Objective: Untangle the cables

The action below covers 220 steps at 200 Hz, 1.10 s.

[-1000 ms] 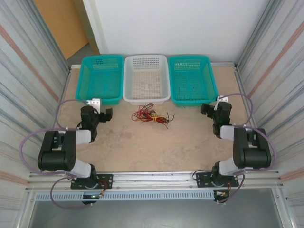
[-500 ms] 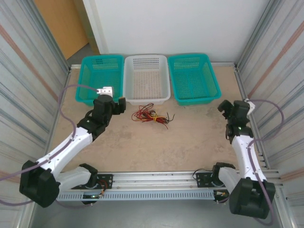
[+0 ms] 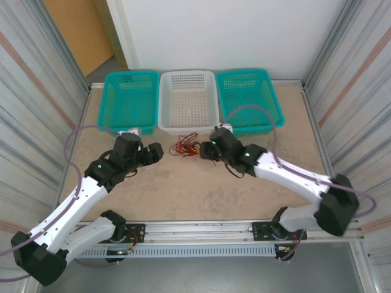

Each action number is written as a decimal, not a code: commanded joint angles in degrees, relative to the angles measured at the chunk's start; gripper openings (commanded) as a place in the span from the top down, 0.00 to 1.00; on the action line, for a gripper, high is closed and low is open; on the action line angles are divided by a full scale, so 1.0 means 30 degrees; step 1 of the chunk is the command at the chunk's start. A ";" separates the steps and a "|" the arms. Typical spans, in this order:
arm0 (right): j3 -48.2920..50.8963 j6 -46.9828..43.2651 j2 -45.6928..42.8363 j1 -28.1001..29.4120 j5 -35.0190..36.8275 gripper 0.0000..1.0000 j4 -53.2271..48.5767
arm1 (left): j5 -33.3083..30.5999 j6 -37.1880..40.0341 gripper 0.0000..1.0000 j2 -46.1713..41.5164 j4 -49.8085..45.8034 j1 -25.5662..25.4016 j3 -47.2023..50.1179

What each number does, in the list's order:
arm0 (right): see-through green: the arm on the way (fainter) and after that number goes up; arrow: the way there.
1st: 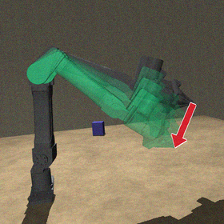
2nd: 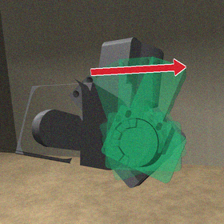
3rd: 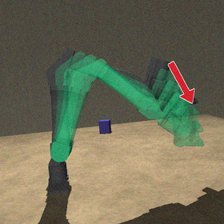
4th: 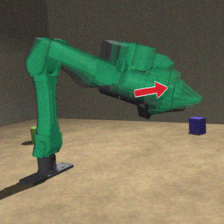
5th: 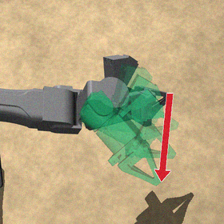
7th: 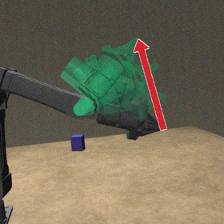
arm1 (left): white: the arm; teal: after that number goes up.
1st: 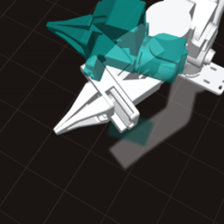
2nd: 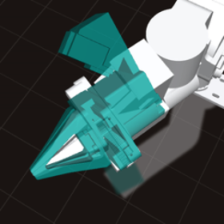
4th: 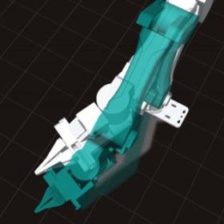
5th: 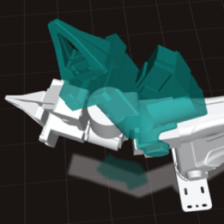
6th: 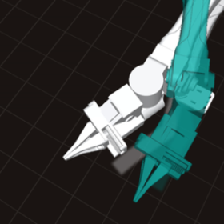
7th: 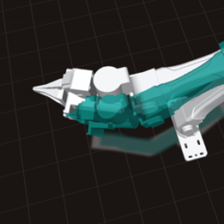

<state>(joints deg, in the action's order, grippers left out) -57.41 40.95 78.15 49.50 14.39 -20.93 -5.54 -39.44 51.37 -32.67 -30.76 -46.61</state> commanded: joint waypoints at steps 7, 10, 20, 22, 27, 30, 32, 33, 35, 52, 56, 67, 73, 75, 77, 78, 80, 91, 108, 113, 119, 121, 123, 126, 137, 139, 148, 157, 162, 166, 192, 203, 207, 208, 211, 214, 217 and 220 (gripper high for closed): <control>-0.1763 0.0357 0.2780 -0.0103 -0.2097 0.32 0.0677 | 0.1064 -0.1235 0.19 -0.0813 -0.0919 0.0118 0.0196; -0.1879 0.0362 0.3068 -0.0222 -0.2222 0.32 0.0710 | 0.1017 -0.1237 0.19 -0.0895 -0.1003 0.0118 0.0197; -0.2080 0.0225 0.3842 -0.0531 -0.2608 0.35 0.1010 | 0.0955 -0.1252 0.19 -0.1079 -0.1368 0.0147 0.0186; -0.2098 0.0234 0.3967 -0.0605 -0.2697 0.35 0.1119 | 0.0943 -0.1249 0.19 -0.1109 -0.1448 0.0147 0.0185; -0.2090 0.0205 0.4257 -0.0798 -0.3007 0.37 0.1428 | 0.0941 -0.1276 0.18 -0.1197 -0.1635 0.0147 0.0185; -0.2077 0.0196 0.4406 -0.0916 -0.3226 0.39 0.1661 | 0.0954 -0.1272 0.18 -0.1276 -0.1737 0.0147 0.0200; -0.2076 0.0198 0.4504 -0.1016 -0.3350 0.40 0.1795 | 0.0964 -0.1268 0.18 -0.1312 -0.1775 0.0147 0.0211; -0.2075 0.0203 0.4564 -0.1067 -0.3444 0.41 0.1851 | 0.0966 -0.1268 0.18 -0.1338 -0.1801 0.0147 0.0213; -0.2090 0.0214 0.4660 -0.1141 -0.3588 0.42 0.1967 | 0.0990 -0.1275 0.18 -0.1379 -0.1857 0.0147 0.0236; -0.2482 0.0045 0.5699 -0.1685 -0.4238 0.53 0.2476 | 0.1175 -0.1287 0.18 -0.1708 -0.2121 0.0176 0.0524; -0.2643 -0.0009 0.6006 -0.1794 -0.4310 0.55 0.2493 | 0.1201 -0.1325 0.17 -0.1782 -0.2237 0.0176 0.0600; -0.3000 -0.0052 0.6742 -0.2062 -0.4592 0.58 0.2536 | 0.1395 -0.1388 0.17 -0.1915 -0.2563 0.0198 0.0734; -0.3153 -0.0091 0.7096 -0.2148 -0.4692 0.58 0.2624 | 0.1527 -0.1389 0.17 -0.1998 -0.2699 0.0206 0.0803; -0.3202 -0.0123 0.7212 -0.2152 -0.4705 0.58 0.2643 | 0.1591 -0.1371 0.17 -0.2020 -0.2740 0.0206 0.0808; -0.3258 -0.0139 0.7322 -0.2174 -0.4672 0.58 0.2656 | 0.1622 -0.1374 0.17 -0.2033 -0.2773 0.0206 0.0824; -0.3296 -0.0141 0.7379 -0.2159 -0.4647 0.58 0.2648 | 0.1632 -0.1364 0.17 -0.2050 -0.2798 0.0206 0.0827; -0.3355 -0.0158 0.7473 -0.2191 -0.4591 0.58 0.2620 | 0.1691 -0.1357 0.17 -0.2062 -0.2853 0.0206 0.0851; -0.3657 -0.0257 0.7972 -0.2187 -0.4220 0.55 0.2575 | 0.1904 -0.1246 0.17 -0.2157 -0.3017 0.0206 0.0885; -0.4043 -0.0285 0.8764 -0.2340 -0.4092 0.51 0.2509 | 0.2153 -0.1083 0.16 -0.2220 -0.3123 0.0206 0.0888; -0.4132 -0.0318 0.8975 -0.2361 -0.4148 0.52 0.2525 | 0.2225 -0.1063 0.16 -0.2219 -0.3122 0.0206 0.0888; -0.4240 -0.0389 0.9209 -0.2395 -0.4178 0.57 0.2552 | 0.2301 -0.1114 0.16 -0.2212 -0.3142 0.0206 0.0888; -0.4264 -0.0410 0.9257 -0.2404 -0.4196 0.59 0.2581 | 0.2349 -0.1119 0.16 -0.2191 -0.3144 0.0206 0.0888; -0.4292 -0.0437 0.9305 -0.2384 -0.4208 0.61 0.2581 | 0.2368 -0.1157 0.16 -0.2185 -0.3123 0.0206 0.0888; -0.4323 -0.0459 0.9406 -0.2393 -0.4226 0.64 0.2581 | 0.2425 -0.1209 0.16 -0.2162 -0.3116 0.0206 0.0888; -0.4415 -0.0577 0.9487 -0.2353 -0.4298 0.80 0.2538 | 0.2685 -0.1450 0.15 -0.2095 -0.2993 0.0206 0.0899; -0.4418 -0.0582 0.9502 -0.2335 -0.4299 0.83 0.2505 | 0.2716 -0.1503 0.15 -0.2066 -0.2953 0.0206 0.0906; -0.4351 -0.0613 0.9285 -0.2191 -0.4122 0.92 0.2381 | 0.2982 -0.1893 0.14 -0.2037 -0.2756 0.0206 0.0895; -0.4187 -0.0684 0.8893 -0.1956 -0.3796 0.96 0.2263 | 0.3319 -0.2384 0.13 -0.2030 -0.2506 0.0220 0.0911; -0.4066 -0.0776 0.8593 -0.1817 -0.3586 0.97 0.2237 | 0.3549 -0.2651 0.13 -0.2079 -0.2291 0.0206 0.0913; -0.3945 -0.0870 0.8331 -0.1643 -0.3425 0.98 0.2199 | 0.3693 -0.2864 0.13 -0.2117 -0.2048 0.0191 0.0908; -0.3213 -0.1550 0.6056 -0.0219 -0.2395 1.00 0.1943 | 0.4419 -0.4835 0.07 -0.2610 -0.0639 0.0045 0.0725; -0.2900 -0.1872 0.4842 0.0618 -0.1773 1.00 0.1995 | 0.5034 -0.6101 0.01 -0.2833 0.0743 -0.0049 0.1018; -0.2751 -0.1988 0.4427 0.0941 -0.1567 1.00 0.2063 | 0.5206 -0.6462 0.01 -0.2870 0.1387 -0.0122 0.1197; -0.2721 -0.2018 0.4306 0.1010 -0.1527 1.00 0.2088 | 0.5226 -0.6604 0.01 -0.2893 0.1538 -0.0148 0.1247; -0.2632 -0.2066 0.4006 0.1258 -0.1368 1.00 0.2128 | 0.5280 -0.6951 0.01 -0.2950 0.1982 -0.0227 0.1325; -0.2559 -0.2138 0.3715 0.1450 -0.1241 1.00 0.2214 | 0.5275 -0.7277 0.01 -0.2953 0.2381 -0.0321 0.1401; -0.2462 -0.2199 0.3441 0.1708 -0.1123 1.00 0.2319 | 0.5278 -0.7577 0.01 -0.2972 0.2764 -0.0395 0.1454; -0.2376 -0.2283 0.3169 0.1953 -0.1024 1.00 0.2464 | 0.5206 -0.7846 0.01 -0.2960 0.3124 -0.0496 0.1508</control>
<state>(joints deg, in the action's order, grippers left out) -65.73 37.41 96.36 50.50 6.87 -14.76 6.98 -53.54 43.88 -33.89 -30.81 -43.62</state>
